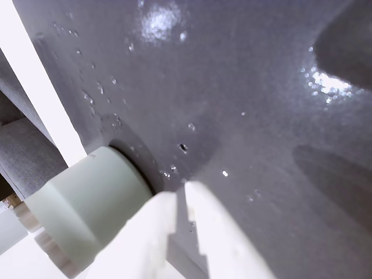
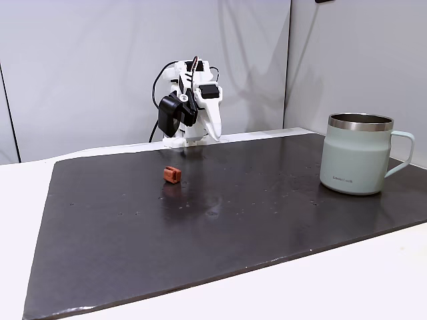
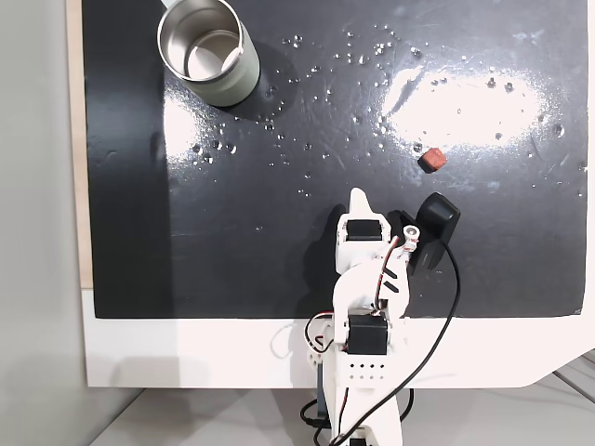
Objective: Grasp a cube and put it in the cup.
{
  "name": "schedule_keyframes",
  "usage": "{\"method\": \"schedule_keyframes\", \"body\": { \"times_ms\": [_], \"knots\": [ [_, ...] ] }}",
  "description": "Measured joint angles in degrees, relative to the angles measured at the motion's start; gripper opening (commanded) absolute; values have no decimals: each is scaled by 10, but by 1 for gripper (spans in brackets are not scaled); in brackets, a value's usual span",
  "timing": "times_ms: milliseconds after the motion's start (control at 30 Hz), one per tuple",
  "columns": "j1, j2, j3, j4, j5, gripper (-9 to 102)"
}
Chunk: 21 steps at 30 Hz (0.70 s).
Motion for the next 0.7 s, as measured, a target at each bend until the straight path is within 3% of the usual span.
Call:
{"method": "schedule_keyframes", "body": {
  "times_ms": [700],
  "knots": [
    [8,0,0,0,9,0]
  ]
}}
